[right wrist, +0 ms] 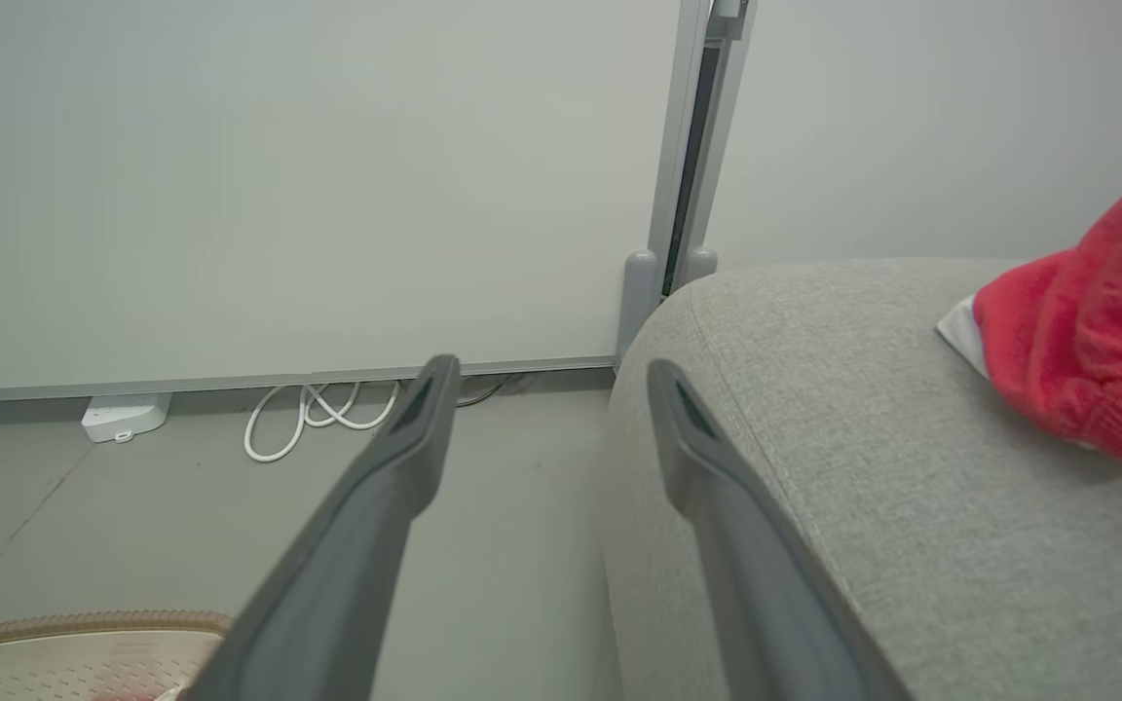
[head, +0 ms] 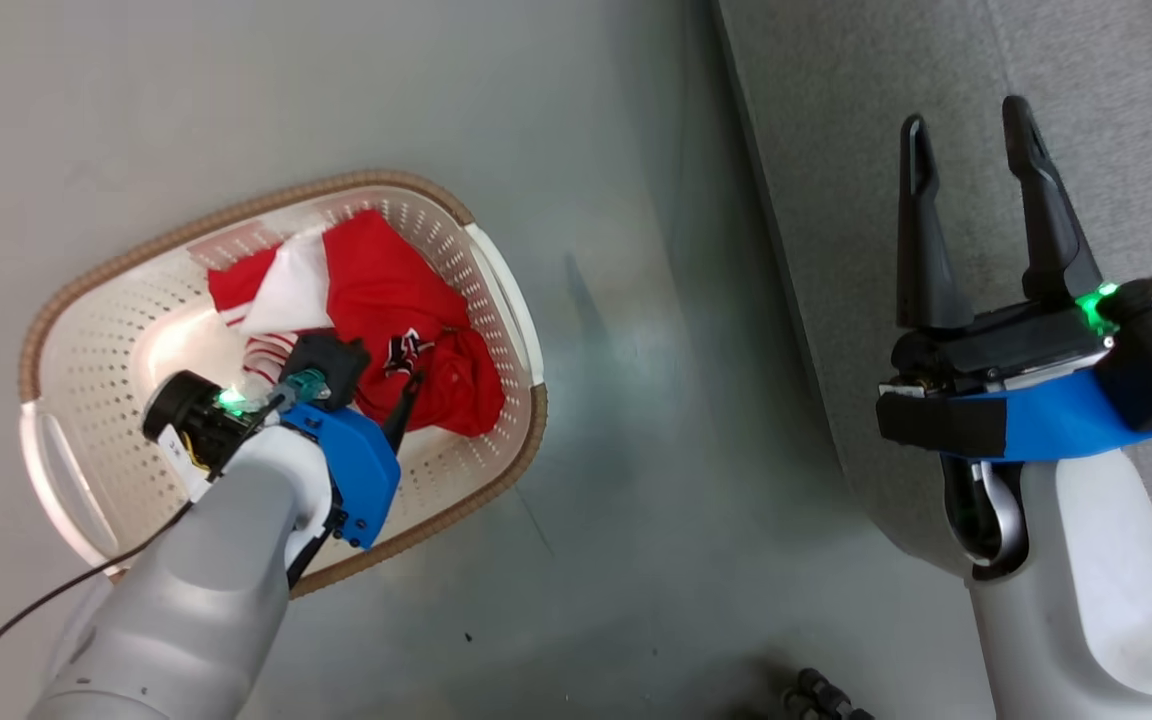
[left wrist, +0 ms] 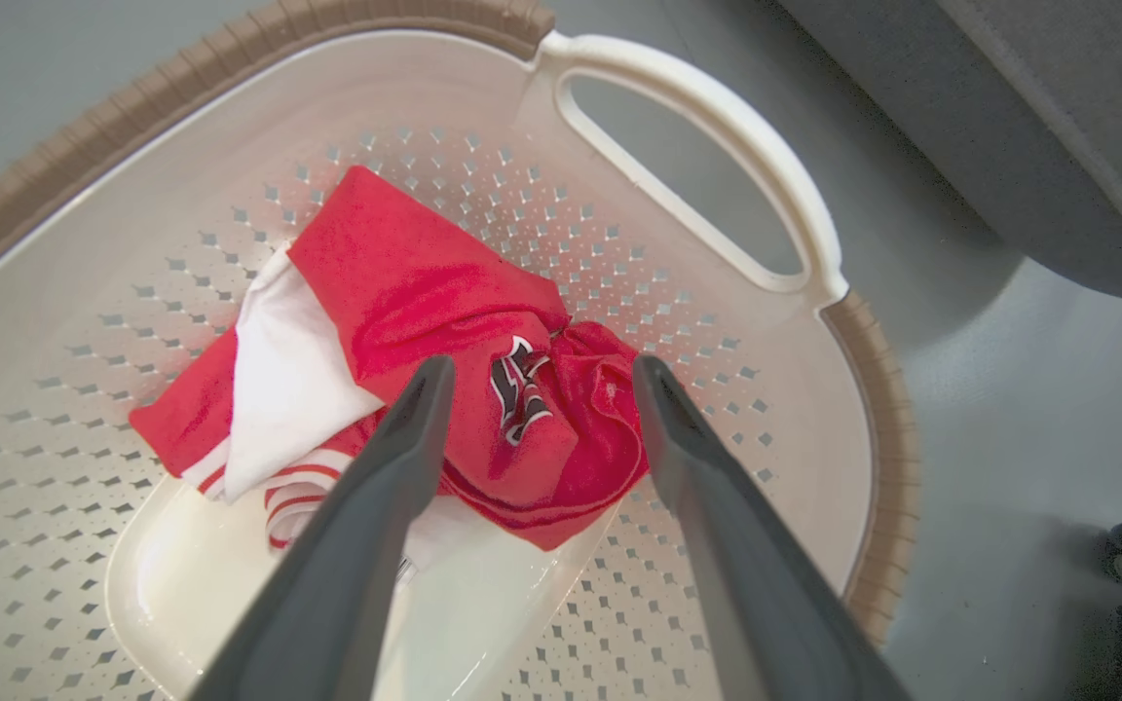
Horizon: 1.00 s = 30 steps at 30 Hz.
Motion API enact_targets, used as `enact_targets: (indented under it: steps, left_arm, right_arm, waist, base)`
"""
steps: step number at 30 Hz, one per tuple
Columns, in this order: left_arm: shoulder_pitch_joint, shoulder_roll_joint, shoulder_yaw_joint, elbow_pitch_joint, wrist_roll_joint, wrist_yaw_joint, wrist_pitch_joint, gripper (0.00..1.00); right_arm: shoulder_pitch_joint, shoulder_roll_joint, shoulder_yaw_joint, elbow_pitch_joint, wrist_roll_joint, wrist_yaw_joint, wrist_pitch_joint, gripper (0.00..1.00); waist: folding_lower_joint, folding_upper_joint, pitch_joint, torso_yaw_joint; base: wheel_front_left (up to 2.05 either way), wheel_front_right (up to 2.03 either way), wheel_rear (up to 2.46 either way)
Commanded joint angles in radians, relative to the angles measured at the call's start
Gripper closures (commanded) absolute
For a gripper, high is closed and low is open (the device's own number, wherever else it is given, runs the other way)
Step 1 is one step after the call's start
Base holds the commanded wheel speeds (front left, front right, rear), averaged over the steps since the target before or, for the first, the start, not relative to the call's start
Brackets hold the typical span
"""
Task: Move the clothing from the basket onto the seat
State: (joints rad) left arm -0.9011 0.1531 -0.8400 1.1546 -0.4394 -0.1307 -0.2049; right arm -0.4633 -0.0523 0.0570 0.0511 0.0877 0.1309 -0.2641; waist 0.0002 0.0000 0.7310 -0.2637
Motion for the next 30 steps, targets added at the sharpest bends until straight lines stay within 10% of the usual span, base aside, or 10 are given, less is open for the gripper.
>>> enact_targets:
  steps: [1, 30]
  left_arm:
    - [-0.021, 0.013, -0.008, 0.011, -0.006, 0.000, 0.000, 0.00]
    - [-0.197, 0.025, -0.100, 0.120, -0.066, 0.000, 0.014, 0.00]
  right_arm:
    - [-0.023, 0.003, 0.002, -0.011, 0.003, 0.000, -0.001, 0.00]
    - [-0.118, 0.003, 0.009, -0.066, -0.005, 0.000, -0.001, 0.00]
  waist:
    - [-0.0002, 0.0000, 0.041, -0.008]
    - [-0.0002, 0.0000, 0.285, -0.009]
  base:
    - [0.00, 0.00, 0.00]
    - [0.00, 0.00, 0.00]
